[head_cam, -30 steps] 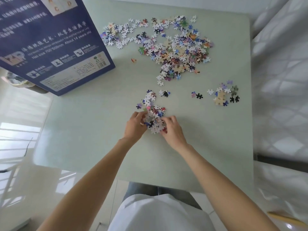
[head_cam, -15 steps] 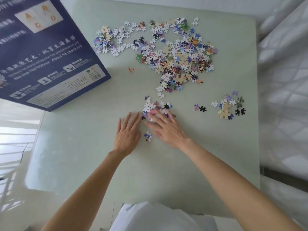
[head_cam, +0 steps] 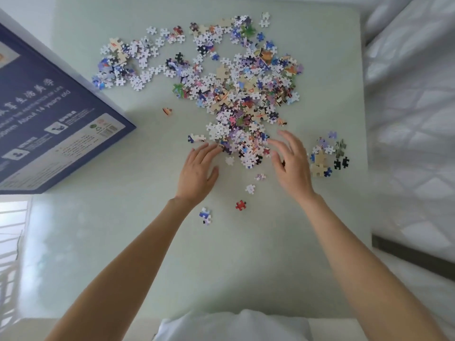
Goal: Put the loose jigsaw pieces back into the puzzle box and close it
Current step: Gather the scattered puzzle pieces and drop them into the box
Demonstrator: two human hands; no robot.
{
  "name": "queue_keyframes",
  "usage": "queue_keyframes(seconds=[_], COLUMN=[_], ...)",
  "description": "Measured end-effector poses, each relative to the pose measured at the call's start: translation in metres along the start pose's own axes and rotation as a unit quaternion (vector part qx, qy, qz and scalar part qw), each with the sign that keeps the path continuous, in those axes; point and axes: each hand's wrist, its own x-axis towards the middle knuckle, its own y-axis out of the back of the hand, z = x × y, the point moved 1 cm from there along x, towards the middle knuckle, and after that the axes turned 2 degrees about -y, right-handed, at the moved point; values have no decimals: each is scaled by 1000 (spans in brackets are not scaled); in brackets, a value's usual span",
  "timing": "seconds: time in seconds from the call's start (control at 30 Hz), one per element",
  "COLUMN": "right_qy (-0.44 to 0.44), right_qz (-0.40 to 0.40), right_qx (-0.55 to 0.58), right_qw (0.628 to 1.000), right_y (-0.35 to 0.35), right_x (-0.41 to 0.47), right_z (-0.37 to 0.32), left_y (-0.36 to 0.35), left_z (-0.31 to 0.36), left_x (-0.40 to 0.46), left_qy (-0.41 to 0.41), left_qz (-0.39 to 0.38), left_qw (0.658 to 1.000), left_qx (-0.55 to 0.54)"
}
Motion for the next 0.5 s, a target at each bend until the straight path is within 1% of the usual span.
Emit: queue_keyframes(seconds=[0.07, 0.13, 0.2, 0.27, 0.33, 0.37, 0.43, 0.5], right_qy=[-89, -194, -282, -318, -320, -304, -240, -150], right_qz=[33, 31, 7, -2, -17, -27, -54, -91], right_qx=[-57, -86, -64, -40, -54, -67, -77, -68], right_qw=[994, 977, 957, 947, 946, 950, 966, 982], right_y=[16, 24, 31, 34, 28, 22, 7, -11], right_x=[-24, -29, -27, -19, -9, -5, -1, -5], right_z=[29, 57, 75, 86, 84, 77, 57, 29], left_y=[0, -1, -3, -10, -19, -24, -29, -30], left_z=[4, -2, -6, -8, -7, -5, -5, -5], left_x=[-23, -45, -70, -90, -102, -104, -103, -104], left_qy=[18, 21, 2, -18, -25, -25, -19, -14], left_qz=[-4, -36, -77, -108, -123, -119, -108, -101], left_qw=[1000, 999, 995, 986, 977, 974, 974, 974], left_qx=[4, 20, 61, 123, 173, 190, 200, 201])
